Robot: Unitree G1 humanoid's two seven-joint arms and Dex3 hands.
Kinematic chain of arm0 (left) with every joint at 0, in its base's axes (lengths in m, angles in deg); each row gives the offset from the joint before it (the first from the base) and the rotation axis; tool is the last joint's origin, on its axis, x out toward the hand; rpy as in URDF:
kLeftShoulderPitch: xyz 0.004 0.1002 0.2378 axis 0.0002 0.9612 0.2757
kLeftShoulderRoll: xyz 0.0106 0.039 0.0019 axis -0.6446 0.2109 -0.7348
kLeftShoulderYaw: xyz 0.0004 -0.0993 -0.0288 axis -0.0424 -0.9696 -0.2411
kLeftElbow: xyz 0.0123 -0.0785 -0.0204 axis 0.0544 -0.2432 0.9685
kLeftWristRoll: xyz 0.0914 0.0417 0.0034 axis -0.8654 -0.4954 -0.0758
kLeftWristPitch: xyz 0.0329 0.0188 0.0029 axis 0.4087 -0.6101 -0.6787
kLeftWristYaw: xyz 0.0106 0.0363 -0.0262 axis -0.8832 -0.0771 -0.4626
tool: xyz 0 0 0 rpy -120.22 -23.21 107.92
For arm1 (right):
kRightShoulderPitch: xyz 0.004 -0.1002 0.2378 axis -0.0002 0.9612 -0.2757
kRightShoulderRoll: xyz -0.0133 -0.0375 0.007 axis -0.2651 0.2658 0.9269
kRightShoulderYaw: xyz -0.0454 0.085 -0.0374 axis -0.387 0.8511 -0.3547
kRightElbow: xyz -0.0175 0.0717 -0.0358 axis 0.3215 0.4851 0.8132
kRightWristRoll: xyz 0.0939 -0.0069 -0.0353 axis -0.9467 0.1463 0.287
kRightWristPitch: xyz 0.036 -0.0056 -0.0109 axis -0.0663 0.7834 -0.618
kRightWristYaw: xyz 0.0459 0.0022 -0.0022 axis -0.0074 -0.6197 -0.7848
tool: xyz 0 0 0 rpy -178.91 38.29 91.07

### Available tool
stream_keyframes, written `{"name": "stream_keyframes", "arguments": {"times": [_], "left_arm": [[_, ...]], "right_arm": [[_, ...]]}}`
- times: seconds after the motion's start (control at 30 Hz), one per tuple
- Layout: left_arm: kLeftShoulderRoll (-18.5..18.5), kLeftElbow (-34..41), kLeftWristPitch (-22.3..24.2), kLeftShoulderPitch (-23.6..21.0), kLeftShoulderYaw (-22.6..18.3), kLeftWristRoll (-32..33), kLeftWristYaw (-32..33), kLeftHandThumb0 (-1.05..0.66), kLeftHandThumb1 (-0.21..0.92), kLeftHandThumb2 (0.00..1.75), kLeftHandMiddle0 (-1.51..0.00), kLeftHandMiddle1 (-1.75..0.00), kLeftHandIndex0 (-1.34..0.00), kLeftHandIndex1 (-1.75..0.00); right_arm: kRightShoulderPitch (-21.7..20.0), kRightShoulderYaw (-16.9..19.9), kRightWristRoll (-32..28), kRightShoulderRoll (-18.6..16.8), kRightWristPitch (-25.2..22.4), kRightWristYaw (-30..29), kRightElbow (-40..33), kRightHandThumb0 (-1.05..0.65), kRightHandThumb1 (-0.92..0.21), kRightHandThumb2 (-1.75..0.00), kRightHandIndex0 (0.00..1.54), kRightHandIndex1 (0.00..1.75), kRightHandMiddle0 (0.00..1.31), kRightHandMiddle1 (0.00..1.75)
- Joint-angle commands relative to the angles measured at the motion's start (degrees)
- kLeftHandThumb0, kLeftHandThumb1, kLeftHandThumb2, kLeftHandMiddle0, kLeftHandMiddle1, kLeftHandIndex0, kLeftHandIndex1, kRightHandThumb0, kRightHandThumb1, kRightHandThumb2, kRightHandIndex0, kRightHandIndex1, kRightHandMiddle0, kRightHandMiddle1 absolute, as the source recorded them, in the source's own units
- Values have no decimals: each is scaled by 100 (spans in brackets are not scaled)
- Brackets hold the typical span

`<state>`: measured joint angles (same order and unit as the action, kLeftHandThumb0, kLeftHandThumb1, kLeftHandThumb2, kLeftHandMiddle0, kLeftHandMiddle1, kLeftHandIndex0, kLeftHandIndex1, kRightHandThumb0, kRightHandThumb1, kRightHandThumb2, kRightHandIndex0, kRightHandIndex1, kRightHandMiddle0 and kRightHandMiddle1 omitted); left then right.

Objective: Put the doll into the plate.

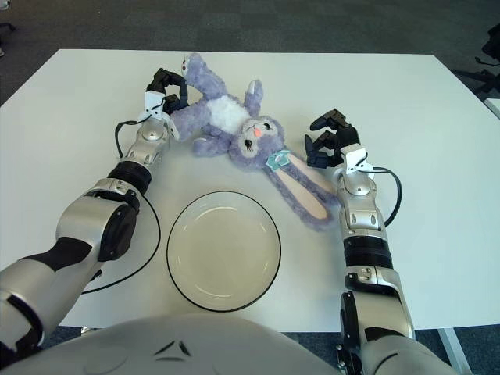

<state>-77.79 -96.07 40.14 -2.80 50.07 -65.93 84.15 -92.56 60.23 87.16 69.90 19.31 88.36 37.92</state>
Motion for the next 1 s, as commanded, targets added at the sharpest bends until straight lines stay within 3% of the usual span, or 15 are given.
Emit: {"name": "stream_keyframes", "arguments": {"times": [0.0,0.03,0.07,0.13,0.2,0.27,0.47,0.67,0.97], "left_arm": [[-34,-32,17,29,19,-58,45,-39,65,90,-97,-175,-37,-175],[-33,-43,26,16,17,-55,50,-39,65,90,-97,-175,-37,-175],[-32,-52,32,8,17,-54,54,-39,65,90,-97,-175,-37,-175],[-20,-72,44,-14,14,-47,64,-39,65,89,-97,-174,-37,-175],[-7,-86,44,-29,-1,-27,62,-39,65,89,-97,-174,-36,-175],[2,-99,28,-37,-15,-8,53,-39,65,89,-98,-175,-36,-175],[20,-141,-40,-46,-14,-13,53,-39,66,88,-96,-174,-36,-175],[38,-170,-109,-41,2,-35,87,-39,67,87,-92,-171,-35,-175],[61,-177,-187,-16,3,-32,100,-39,67,87,-93,-168,-35,-175]], "right_arm": [[-161,-197,533,307,-430,-56,-616,-1,-48,-110,42,170,39,171],[-151,-305,749,400,-600,3,-840,-1,-51,-106,41,169,37,170],[-141,-374,885,457,-724,51,-994,-11,-50,-103,36,162,30,164],[-137,-535,1138,639,-1038,289,-1343,-39,-52,-91,22,133,12,146],[-171,-670,1251,837,-1372,663,-1638,-50,-55,-84,16,117,6,136],[-245,-784,1300,1022,-1634,1042,-1811,-62,-62,-71,10,96,2,117],[-460,-1045,1394,1325,-1835,1622,-1781,-80,-81,-41,4,66,0,90],[-651,-1208,1360,1499,-1979,2124,-1870,-90,-91,-28,1,48,0,73],[-869,-1217,1252,1586,-2107,2691,-1935,-93,-92,-26,0,36,0,67]]}}
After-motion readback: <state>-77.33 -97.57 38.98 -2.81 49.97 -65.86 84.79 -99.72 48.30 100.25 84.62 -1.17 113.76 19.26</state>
